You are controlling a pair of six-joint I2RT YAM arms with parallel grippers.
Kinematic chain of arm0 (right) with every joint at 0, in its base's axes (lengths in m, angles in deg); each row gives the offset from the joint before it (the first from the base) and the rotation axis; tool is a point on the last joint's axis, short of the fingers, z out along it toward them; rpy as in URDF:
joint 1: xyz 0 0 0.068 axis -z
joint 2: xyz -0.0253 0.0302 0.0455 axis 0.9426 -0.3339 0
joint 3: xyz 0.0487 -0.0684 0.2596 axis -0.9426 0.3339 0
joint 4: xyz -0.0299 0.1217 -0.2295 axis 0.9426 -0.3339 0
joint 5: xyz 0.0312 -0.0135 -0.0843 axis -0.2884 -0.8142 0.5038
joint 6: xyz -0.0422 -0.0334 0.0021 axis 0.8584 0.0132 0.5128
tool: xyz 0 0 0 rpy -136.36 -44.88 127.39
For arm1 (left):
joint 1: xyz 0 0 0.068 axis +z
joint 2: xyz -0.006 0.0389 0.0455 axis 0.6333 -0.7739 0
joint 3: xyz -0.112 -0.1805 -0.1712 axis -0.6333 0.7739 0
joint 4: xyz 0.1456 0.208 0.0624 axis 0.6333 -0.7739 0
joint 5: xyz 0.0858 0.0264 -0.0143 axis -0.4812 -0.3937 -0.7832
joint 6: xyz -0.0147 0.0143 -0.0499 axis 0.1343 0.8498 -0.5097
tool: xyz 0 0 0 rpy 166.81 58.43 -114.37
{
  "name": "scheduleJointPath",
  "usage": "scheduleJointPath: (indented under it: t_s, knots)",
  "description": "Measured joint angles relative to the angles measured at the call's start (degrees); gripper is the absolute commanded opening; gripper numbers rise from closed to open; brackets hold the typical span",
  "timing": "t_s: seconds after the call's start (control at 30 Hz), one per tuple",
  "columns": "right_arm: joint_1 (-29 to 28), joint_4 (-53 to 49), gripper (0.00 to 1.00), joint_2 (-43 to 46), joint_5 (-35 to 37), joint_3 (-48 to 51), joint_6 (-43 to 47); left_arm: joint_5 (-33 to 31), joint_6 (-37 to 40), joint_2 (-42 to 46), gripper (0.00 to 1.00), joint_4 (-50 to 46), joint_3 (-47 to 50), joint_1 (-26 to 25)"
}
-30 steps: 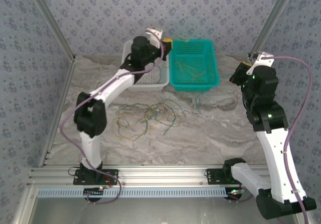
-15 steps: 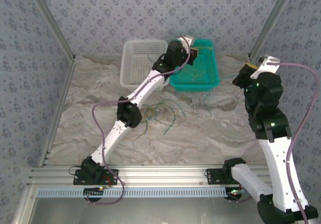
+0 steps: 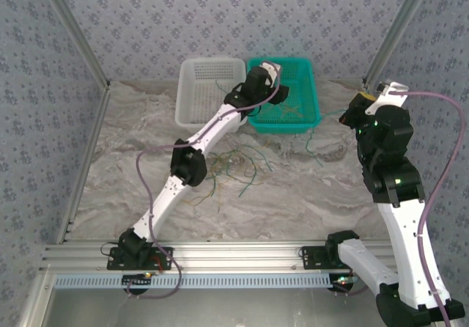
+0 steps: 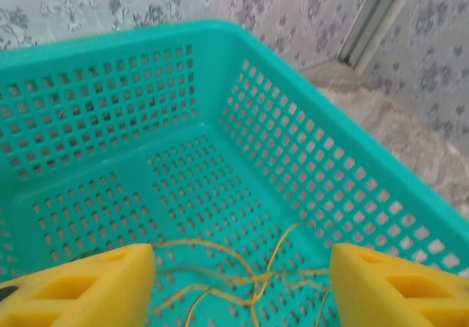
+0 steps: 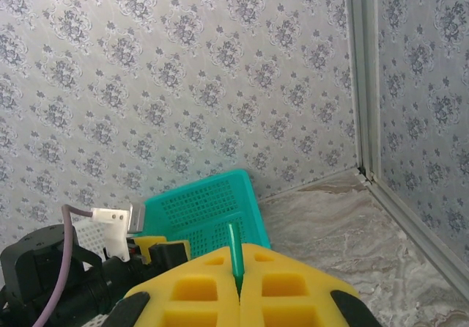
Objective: Untangle the cables
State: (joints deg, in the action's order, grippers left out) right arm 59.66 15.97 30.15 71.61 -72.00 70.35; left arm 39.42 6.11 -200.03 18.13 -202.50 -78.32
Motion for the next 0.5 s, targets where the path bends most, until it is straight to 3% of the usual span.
scheduleJointPath:
  t_s: [0.17, 0.27, 0.37, 0.5]
  knots:
    - [-0.2, 1.0, 0.00, -3.0, -2.4, -0.2, 0.0, 0.0, 2.2, 6.9, 0.72, -9.4, 0.6, 0.1]
    - [-0.5, 1.1, 0.00, -6.6, -4.0, -2.2, -0.1, 0.8, 2.7, 14.8, 0.80, -15.0, 1.5, 0.8]
    - [-0.8, 1.4, 0.00, -11.6, -6.4, -6.4, -0.2, 0.7, 3.5, 25.8, 0.81, -21.1, 6.5, 2.0]
    - [-2.6, 2.5, 0.00, -18.3, -10.0, -11.5, -0.2, -1.9, 5.6, 53.6, 0.95, -16.7, 42.6, 4.5]
